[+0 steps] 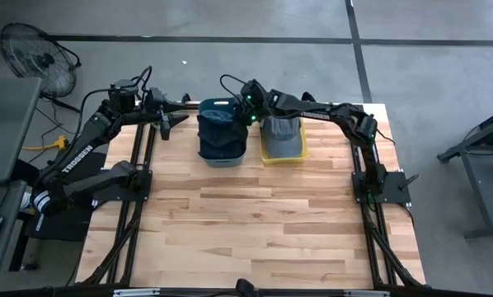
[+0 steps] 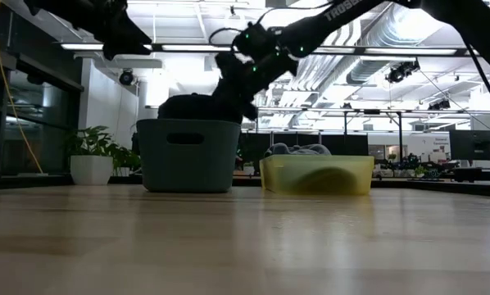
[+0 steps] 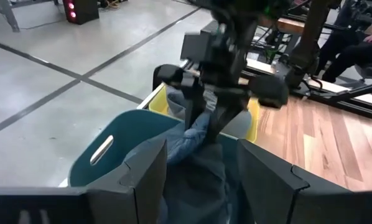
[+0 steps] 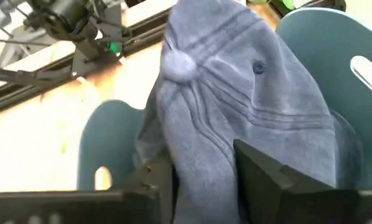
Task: Pick & Place hat
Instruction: Put the blue cap into the blue bin
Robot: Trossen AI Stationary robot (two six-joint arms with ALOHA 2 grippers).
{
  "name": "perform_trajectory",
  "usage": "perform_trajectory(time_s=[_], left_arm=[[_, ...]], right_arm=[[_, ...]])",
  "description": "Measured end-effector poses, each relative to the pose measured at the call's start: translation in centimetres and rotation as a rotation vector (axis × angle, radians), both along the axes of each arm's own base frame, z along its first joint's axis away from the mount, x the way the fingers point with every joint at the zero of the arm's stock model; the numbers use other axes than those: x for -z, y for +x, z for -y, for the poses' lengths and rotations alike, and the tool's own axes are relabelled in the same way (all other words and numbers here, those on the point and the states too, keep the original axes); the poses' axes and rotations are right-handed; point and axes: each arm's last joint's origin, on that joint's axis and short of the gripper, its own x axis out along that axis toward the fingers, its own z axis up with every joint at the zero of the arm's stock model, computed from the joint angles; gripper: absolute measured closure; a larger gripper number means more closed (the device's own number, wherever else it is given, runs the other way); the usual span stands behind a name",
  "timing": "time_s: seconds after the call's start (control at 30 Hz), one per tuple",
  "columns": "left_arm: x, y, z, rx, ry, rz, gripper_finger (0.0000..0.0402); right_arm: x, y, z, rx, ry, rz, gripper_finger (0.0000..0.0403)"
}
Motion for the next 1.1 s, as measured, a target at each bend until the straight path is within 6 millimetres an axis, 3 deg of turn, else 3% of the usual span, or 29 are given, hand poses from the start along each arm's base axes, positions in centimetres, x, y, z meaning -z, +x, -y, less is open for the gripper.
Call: perform_trajectory(time_s=[0.27, 0.43, 0.57, 0.77, 0.93, 1.1], left_arm=[[0.1, 0.0, 0.0, 0.001, -0.01, -0.005, 0.0211], [0.1, 0.0, 0.0, 0.001, -0.01, -0.006, 0.0211], [0.1, 0.0, 0.0, 0.004, -0.012, -0.005, 0.0211], [0.1, 0.0, 0.1, 0.006, -0.016, -0.008, 0.0211], [0.1, 0.0, 0.1, 0.001, -0.034, -0.001, 0.0211], [0.1, 0.0, 0.2, 0.035, -0.051, 0.012, 0.0211]], right_arm=[[-3.7, -1.0, -1.0, -0.072, 0.062, -0.052, 0.0223], [-6.6, -0.9, -1.7, -0.042, 0.093, -0.05, 0.0227], [-8.2, -0.5, -2.0, 0.046, 0.04, -0.026, 0.0262], [-7.6, 0.1, -2.7, 0.081, -0.031, -0.028, 0.0388], [-6.8, 0.4, -2.4, 0.217, -0.016, -0.043, 0.04], [-5.8, 0.8, -1.8, 0.458, 0.095, -0.043, 0.0402]])
